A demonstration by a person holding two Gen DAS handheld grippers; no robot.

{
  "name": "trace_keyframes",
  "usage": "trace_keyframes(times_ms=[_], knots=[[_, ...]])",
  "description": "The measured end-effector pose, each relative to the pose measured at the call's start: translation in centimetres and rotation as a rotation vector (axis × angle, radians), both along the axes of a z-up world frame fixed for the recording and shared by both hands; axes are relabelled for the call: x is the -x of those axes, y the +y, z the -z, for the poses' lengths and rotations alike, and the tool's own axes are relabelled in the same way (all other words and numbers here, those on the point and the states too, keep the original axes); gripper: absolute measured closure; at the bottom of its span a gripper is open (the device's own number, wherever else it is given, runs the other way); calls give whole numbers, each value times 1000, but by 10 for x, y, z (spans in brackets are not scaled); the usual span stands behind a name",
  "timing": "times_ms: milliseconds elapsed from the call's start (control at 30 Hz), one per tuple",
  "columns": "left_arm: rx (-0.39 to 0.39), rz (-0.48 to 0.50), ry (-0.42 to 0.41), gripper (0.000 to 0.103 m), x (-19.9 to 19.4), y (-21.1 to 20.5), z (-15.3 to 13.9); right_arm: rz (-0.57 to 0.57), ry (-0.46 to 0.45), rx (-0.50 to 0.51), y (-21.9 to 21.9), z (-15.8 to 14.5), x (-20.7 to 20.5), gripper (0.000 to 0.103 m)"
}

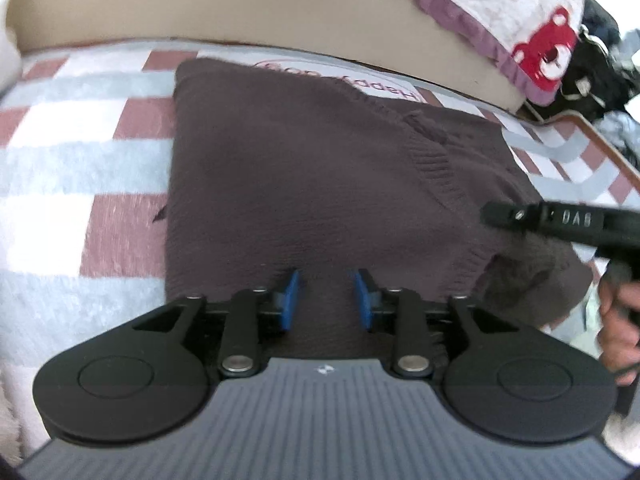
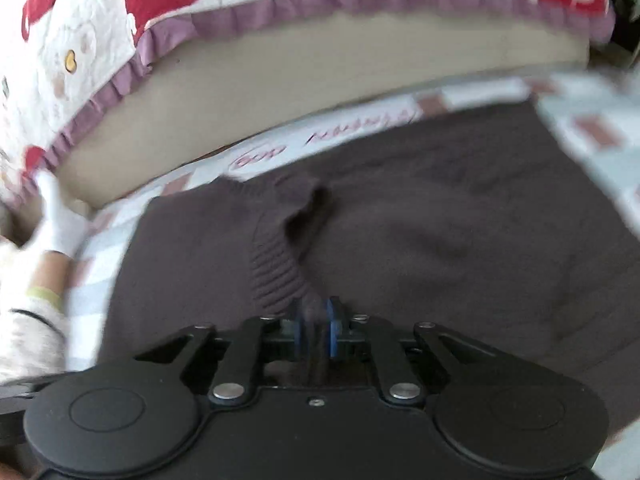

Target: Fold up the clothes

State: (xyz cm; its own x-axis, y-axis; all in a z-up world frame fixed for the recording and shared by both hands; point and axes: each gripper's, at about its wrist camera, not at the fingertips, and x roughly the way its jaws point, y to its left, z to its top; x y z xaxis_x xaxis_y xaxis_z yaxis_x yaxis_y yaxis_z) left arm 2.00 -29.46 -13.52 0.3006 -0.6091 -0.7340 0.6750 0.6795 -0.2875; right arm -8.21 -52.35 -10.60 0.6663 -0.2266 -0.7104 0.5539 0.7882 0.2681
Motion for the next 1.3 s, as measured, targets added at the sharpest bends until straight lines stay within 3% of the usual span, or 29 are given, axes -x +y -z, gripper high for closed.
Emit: trace_keyframes(times_ms=[33,100,200,433,633,733,867,933,1033,1067,1100,1133,1200,1300], knots=[[-3,17,-9,69,3,-1,-4,22,20,5,-3,-5,8,68],[19,70,0,69,8,-5,-13,82,59,-50,-18,-15,31,59],[38,149,10,69,13,-14,-28,148,70,-219,-60,-27,64,46],[31,241,-24,69,33,-55,-45,244,118,-404,-145,-10,136,44],[16,260,-78,68,55,-109,-40,370,-13,-534,-136,29,202,44],[5,242,-95,68,59,-127,-34,396,-68,-635,-143,44,206,44],[16,163,-45,66,44,-112,-23,417,8,-597,-139,54,188,44],[26,127,-6,66,35,-99,-19,469,-14,-536,-137,50,184,35],[8,89,18,65,26,-81,-16,500,-32,-401,-135,51,174,32],[9,94,16,64,25,-75,-16,475,-53,-383,-136,53,169,33],[9,105,16,62,25,-71,-17,443,-73,-373,-138,56,162,52],[6,118,19,62,25,-67,-18,398,-84,-379,-139,59,155,88],[-20,136,57,62,21,-59,-19,331,-136,-363,-134,57,146,87],[-72,130,148,63,10,-45,-18,194,-290,-247,-113,16,138,88]])
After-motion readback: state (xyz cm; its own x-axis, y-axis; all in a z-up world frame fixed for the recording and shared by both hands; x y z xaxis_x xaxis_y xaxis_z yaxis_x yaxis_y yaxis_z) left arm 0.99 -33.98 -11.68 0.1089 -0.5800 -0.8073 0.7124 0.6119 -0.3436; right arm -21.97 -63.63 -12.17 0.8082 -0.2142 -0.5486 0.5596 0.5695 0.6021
